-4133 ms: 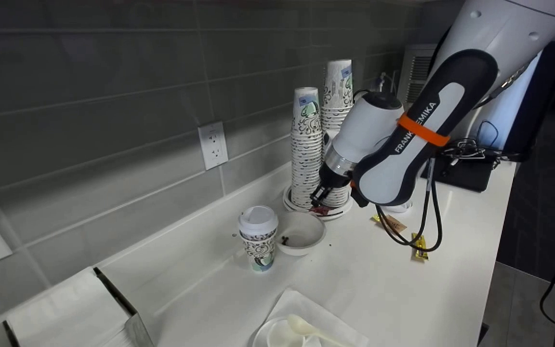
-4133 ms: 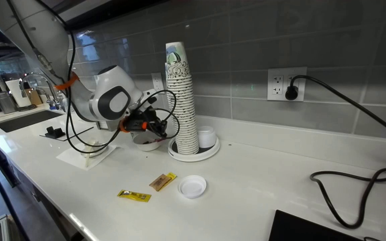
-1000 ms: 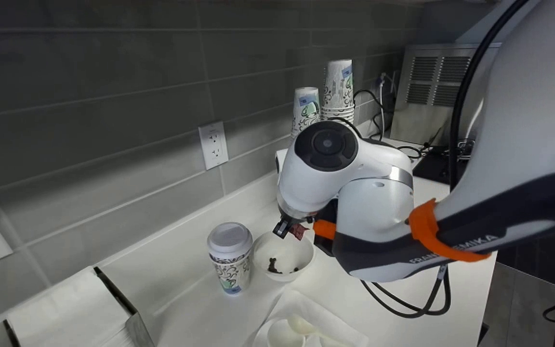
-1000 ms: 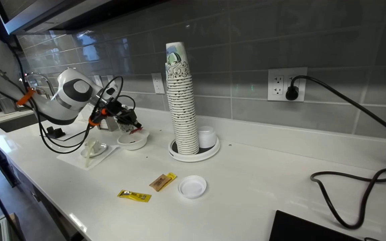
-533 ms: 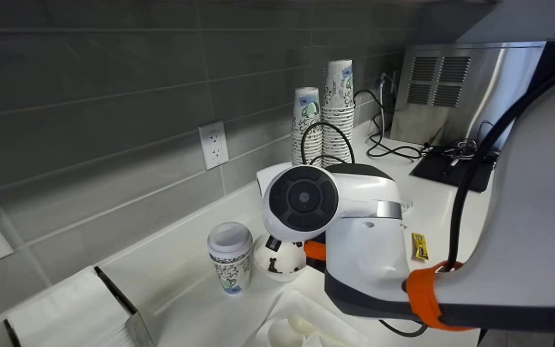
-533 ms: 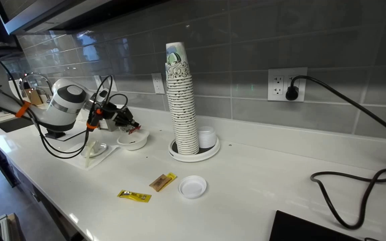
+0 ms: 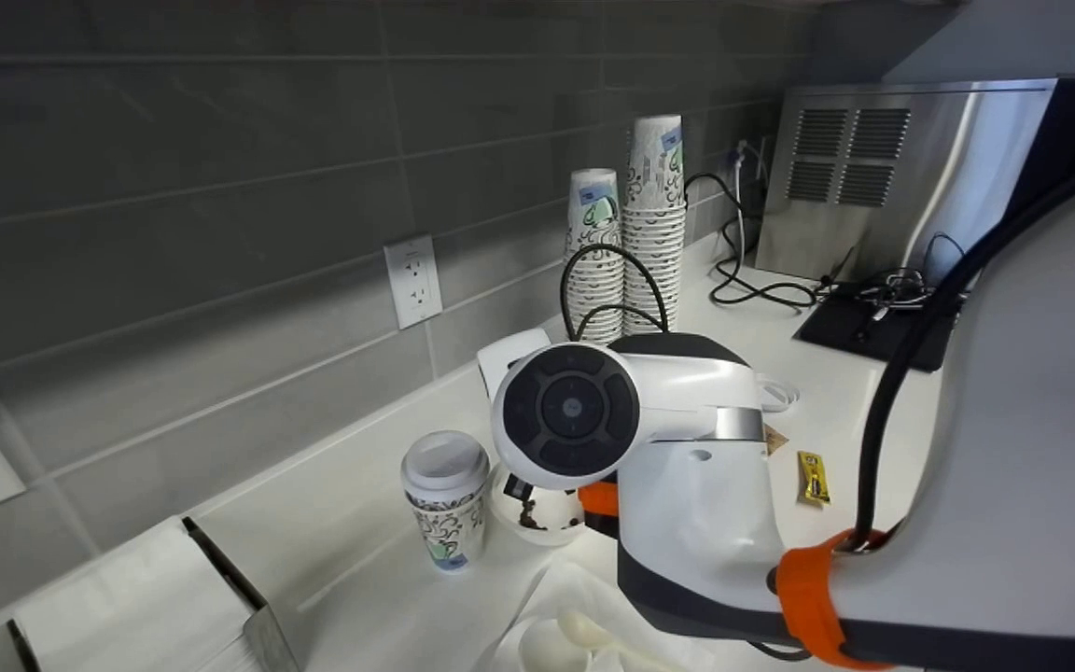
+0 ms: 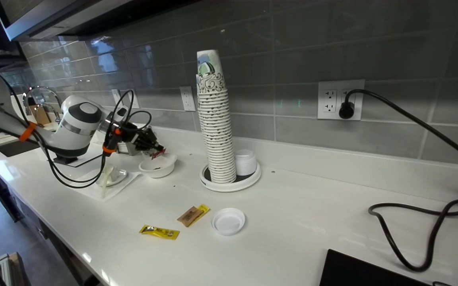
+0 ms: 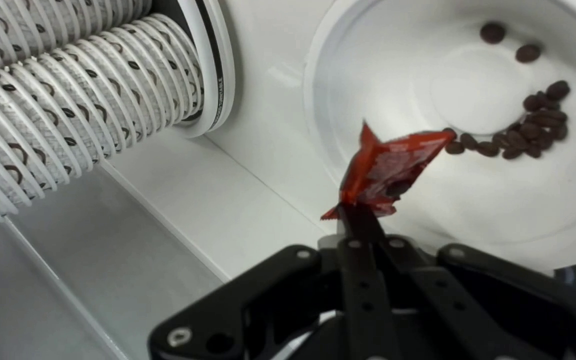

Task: Take the three yellow packets out of the white bowl

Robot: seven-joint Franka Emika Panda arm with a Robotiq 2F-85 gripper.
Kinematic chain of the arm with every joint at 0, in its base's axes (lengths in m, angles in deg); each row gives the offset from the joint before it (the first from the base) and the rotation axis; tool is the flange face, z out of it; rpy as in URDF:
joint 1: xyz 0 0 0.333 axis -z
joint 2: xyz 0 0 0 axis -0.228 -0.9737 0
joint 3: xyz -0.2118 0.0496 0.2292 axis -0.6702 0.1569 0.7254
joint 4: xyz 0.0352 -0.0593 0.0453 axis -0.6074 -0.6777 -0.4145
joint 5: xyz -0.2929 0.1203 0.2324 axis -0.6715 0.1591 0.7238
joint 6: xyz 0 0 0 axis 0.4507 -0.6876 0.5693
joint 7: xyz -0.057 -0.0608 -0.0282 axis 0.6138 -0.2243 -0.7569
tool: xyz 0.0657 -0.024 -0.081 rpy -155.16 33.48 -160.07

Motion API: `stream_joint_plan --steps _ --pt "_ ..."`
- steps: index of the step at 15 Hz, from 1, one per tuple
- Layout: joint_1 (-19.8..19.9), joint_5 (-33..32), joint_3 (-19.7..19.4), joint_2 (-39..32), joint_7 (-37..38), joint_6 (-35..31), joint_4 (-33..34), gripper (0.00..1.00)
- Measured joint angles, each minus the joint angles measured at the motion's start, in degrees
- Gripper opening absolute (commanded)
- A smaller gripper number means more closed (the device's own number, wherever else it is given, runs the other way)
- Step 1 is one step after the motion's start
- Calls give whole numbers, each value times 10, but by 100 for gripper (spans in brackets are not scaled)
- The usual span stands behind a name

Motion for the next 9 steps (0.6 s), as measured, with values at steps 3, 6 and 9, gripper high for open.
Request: stream_joint_plan --steps 3,6,9 --pt "4 0 -2 -1 -2 0 0 0" --pt "12 0 -3 11 -5 -3 -2 0" --pt "14 0 -9 45 -11 -25 -18 0"
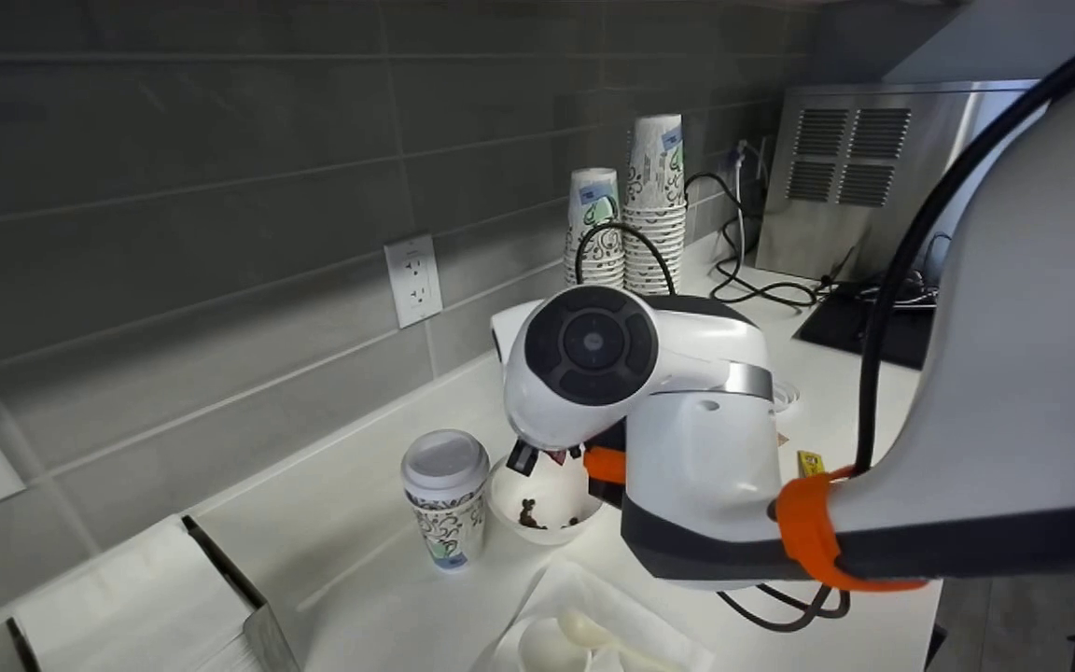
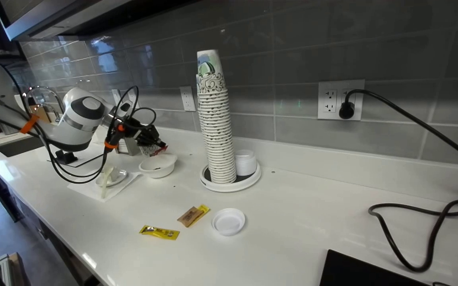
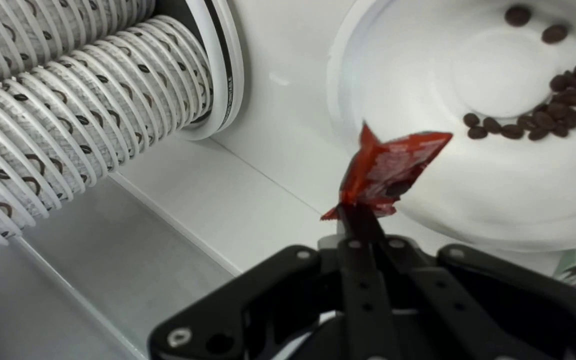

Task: Take the three yellow packets out of the white bowl

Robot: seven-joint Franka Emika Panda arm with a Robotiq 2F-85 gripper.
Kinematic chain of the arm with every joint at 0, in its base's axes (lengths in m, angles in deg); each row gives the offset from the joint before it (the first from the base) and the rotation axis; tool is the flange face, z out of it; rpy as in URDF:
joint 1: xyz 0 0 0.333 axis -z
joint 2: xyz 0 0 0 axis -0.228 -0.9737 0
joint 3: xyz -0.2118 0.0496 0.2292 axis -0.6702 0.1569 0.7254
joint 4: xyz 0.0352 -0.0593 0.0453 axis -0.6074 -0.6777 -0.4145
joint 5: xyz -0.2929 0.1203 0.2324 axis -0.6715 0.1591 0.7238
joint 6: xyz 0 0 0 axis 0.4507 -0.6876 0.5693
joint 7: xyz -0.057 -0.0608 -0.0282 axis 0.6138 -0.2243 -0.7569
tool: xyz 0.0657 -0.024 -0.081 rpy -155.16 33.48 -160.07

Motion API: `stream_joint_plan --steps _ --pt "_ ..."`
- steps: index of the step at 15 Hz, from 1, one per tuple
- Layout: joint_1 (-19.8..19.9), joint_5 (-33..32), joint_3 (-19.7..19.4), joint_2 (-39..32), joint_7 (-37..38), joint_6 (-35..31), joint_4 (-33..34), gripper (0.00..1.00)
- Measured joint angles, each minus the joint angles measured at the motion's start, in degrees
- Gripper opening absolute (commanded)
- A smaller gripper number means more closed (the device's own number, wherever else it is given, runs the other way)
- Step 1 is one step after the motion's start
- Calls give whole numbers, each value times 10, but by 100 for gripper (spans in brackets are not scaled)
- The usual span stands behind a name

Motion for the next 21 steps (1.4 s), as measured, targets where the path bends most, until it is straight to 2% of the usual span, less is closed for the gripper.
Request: stream_joint_plan --steps 5,13,18,21 --pt "-1 2 -13 100 -29 -85 -65 0" --pt "-5 -2 -50 307 -125 -245 -202 0" --pt "-11 -57 -106 435 -133 -318 -276 0" --pt "-3 -104 -134 512 -133 -335 -299 0"
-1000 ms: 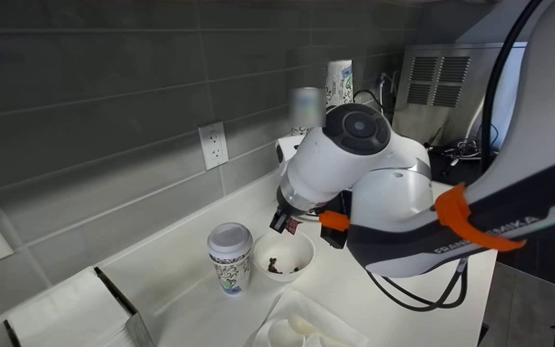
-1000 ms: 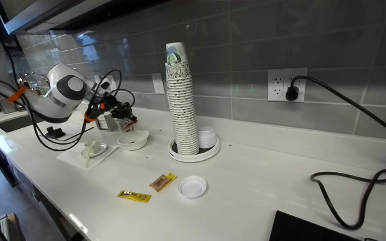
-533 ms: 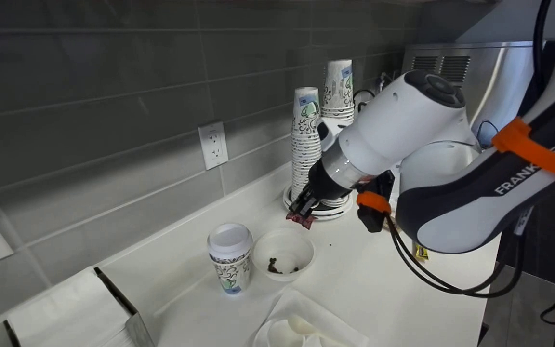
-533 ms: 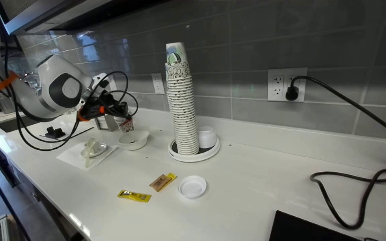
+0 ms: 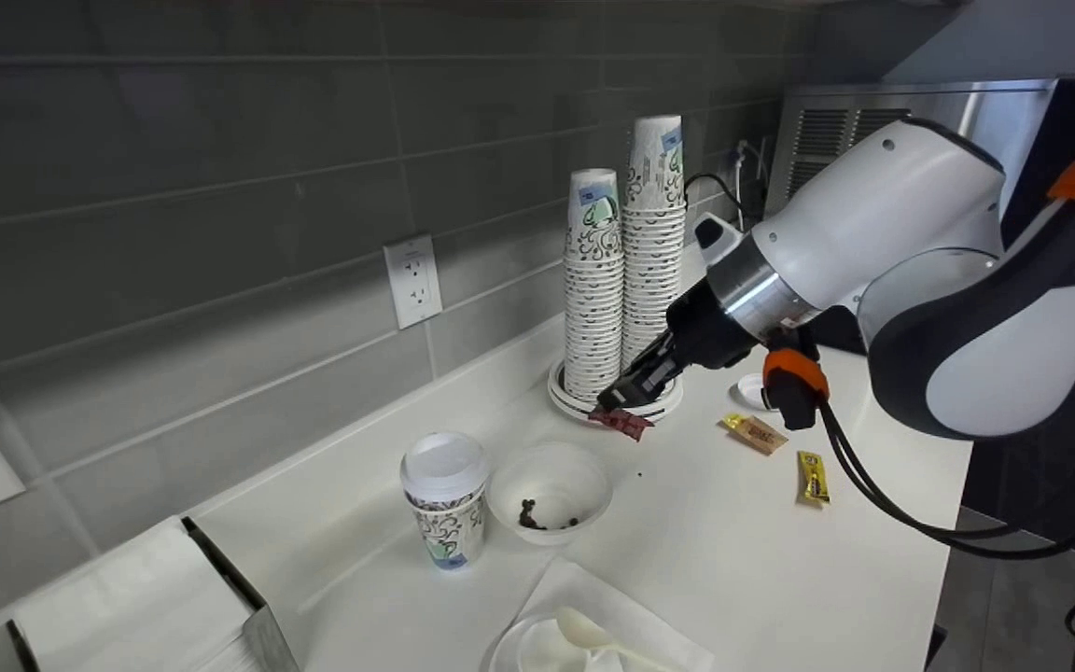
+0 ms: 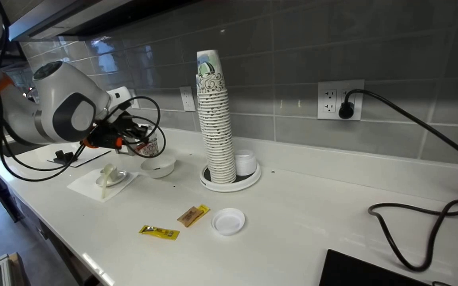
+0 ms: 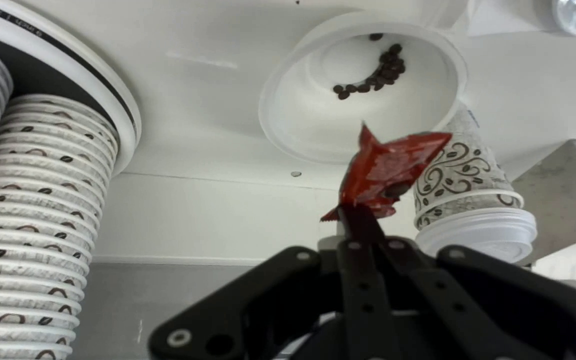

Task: Take the three yellow packets out of the white bowl

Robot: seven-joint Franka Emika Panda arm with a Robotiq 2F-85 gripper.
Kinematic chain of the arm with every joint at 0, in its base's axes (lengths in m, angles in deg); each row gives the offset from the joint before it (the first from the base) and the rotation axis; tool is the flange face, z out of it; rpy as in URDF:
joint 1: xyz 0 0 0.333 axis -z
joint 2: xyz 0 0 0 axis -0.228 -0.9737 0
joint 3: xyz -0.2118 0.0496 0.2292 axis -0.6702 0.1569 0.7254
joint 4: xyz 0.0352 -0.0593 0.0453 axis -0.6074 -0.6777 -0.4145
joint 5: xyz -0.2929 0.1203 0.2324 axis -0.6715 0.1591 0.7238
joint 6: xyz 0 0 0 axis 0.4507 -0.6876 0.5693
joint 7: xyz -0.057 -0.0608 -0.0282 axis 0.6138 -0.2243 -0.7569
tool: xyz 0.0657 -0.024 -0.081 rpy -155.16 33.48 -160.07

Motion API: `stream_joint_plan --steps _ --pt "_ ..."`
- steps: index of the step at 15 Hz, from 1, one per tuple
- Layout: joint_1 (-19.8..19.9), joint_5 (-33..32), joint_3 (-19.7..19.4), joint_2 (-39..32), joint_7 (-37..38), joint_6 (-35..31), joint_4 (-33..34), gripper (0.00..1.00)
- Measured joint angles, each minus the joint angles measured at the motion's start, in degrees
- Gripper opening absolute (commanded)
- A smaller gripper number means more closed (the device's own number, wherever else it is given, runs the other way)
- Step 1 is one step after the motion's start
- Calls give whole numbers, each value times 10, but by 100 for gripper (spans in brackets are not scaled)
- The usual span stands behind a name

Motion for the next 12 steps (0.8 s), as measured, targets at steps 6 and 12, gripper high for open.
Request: stream_joint_plan --steps 6,12 --pt "51 -71 -14 136 1 42 -2 0" --pt "136 -86 1 199 27 128 -2 0"
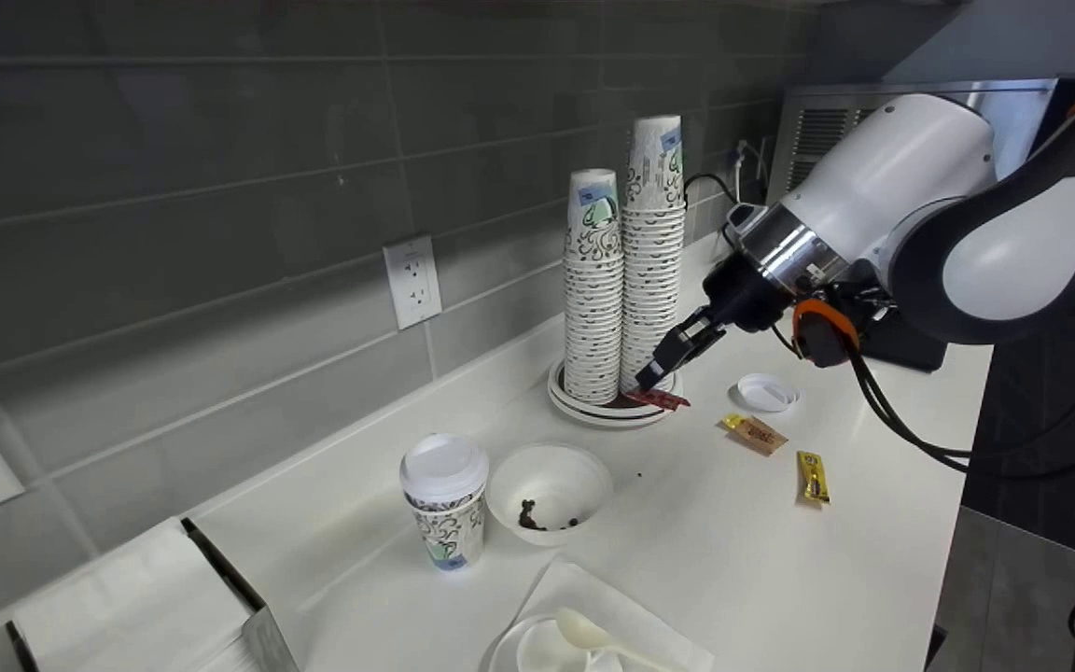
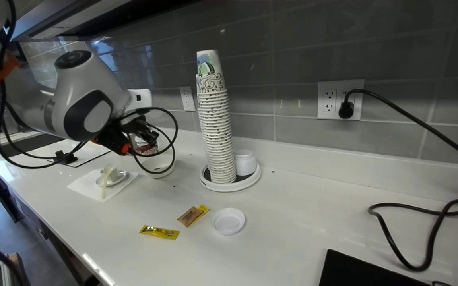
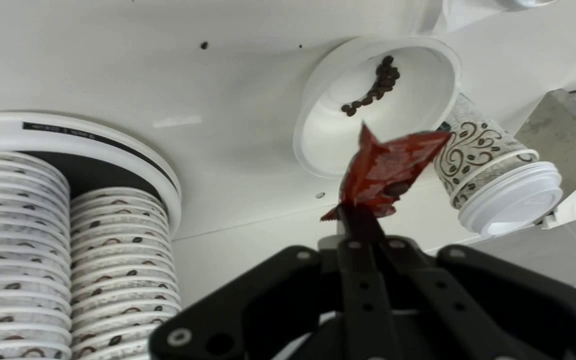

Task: Take the three yellow packets out of the white bowl

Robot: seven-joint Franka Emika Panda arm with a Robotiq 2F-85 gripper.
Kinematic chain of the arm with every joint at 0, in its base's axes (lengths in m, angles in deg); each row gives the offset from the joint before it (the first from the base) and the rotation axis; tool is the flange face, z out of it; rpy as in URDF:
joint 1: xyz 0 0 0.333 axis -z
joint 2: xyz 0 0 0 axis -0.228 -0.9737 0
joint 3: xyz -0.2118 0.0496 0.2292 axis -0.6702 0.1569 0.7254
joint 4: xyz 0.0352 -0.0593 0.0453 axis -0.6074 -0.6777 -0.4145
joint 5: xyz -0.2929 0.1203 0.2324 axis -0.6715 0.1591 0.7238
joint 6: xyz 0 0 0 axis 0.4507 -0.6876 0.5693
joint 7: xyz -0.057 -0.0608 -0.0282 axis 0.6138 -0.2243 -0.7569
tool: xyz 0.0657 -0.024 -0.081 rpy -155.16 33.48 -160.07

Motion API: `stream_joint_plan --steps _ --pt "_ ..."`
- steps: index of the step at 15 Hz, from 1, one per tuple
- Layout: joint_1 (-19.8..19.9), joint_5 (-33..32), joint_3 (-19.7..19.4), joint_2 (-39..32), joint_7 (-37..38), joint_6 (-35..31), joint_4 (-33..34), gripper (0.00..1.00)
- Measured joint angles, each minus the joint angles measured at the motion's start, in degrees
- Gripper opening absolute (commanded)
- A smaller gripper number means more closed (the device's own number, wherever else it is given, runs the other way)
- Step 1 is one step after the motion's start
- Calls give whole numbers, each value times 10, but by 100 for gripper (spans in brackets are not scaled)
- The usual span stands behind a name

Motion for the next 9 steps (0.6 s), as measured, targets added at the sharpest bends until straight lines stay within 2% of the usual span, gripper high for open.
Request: stream_joint_plan --steps 6,9 --pt "64 -4 8 -1 77 45 0 0" --pt "94 -5 13 -28 131 58 0 0"
